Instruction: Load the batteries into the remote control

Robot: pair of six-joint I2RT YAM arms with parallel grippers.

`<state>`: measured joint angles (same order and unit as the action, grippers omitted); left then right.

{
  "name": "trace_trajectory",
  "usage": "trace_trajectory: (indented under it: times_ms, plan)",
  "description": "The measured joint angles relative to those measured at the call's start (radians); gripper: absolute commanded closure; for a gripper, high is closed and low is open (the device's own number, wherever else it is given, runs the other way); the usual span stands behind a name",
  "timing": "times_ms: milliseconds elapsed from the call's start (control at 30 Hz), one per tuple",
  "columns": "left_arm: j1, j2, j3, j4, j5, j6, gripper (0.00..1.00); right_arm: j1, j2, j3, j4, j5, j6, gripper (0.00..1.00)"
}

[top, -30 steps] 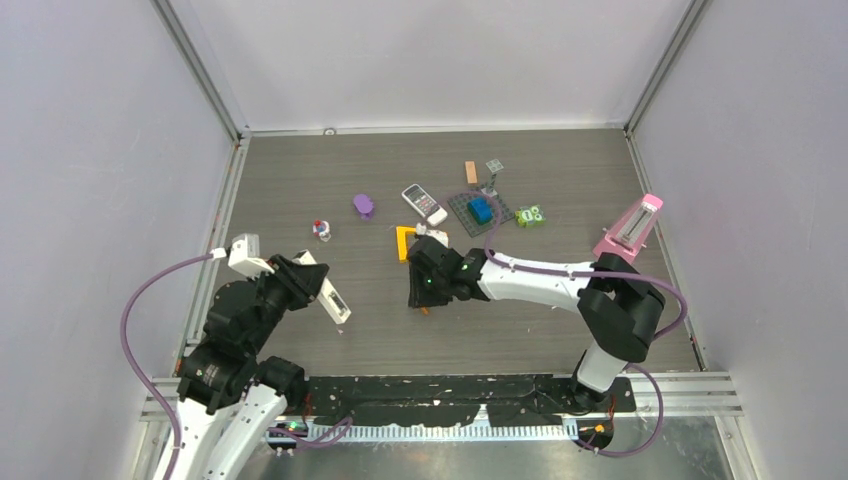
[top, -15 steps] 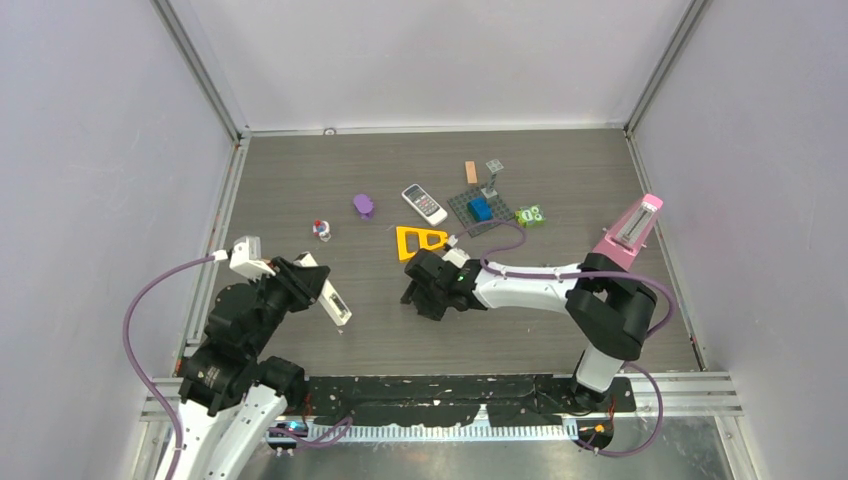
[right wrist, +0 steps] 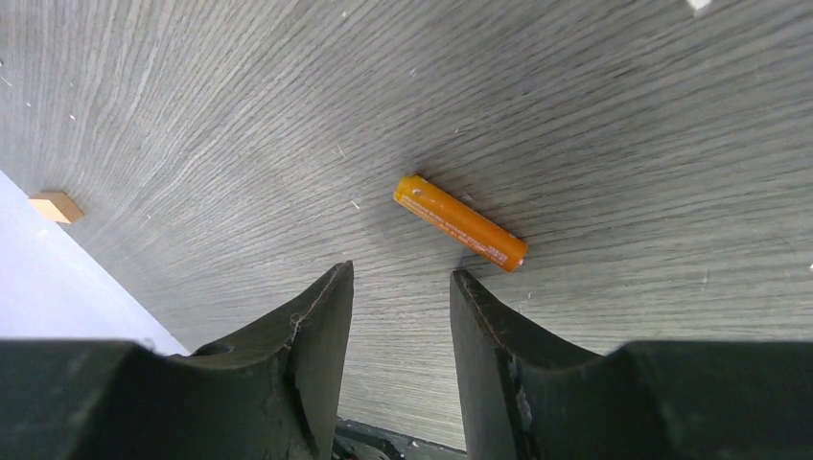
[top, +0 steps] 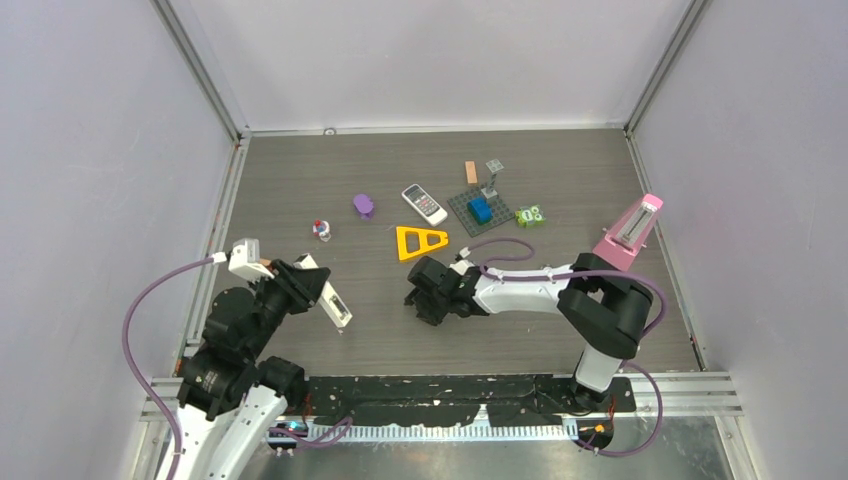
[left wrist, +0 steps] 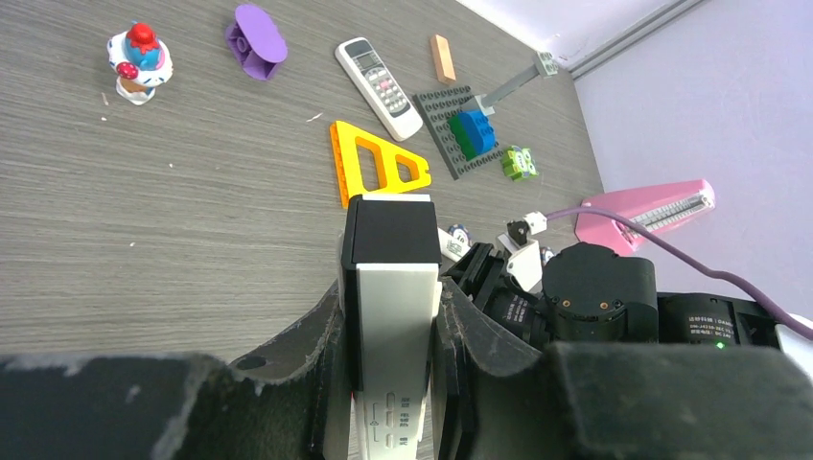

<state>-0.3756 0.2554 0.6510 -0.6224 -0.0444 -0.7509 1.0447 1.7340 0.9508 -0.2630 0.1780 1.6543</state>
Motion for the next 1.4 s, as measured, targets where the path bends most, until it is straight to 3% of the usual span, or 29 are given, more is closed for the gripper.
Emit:
trace_trajectory:
  times_ms: [700,833,933,1033,1400]
  plan:
    - [0.000,-0.007,0.000,-0.004,0.004,0.000,1.00,-0.100,-0.113,-0.145,0.043,0.019,0.089,0.51]
    - [0.000,-0.010,0.000,-0.004,0.004,0.000,1.00,-0.143,-0.118,-0.150,0.043,0.018,0.087,0.48]
    - [0.000,-0.010,0.000,-0.004,0.004,0.000,1.00,-0.176,-0.122,-0.154,0.051,0.013,0.087,0.38]
    - [0.000,-0.010,0.000,-0.004,0.004,0.000,1.00,-0.206,-0.129,-0.156,0.057,0.005,0.090,0.35]
    - [0.000,-0.010,-0.001,-0.004,0.001,0.000,1.00,-0.245,-0.077,-0.065,-0.060,-0.026,0.077,0.46]
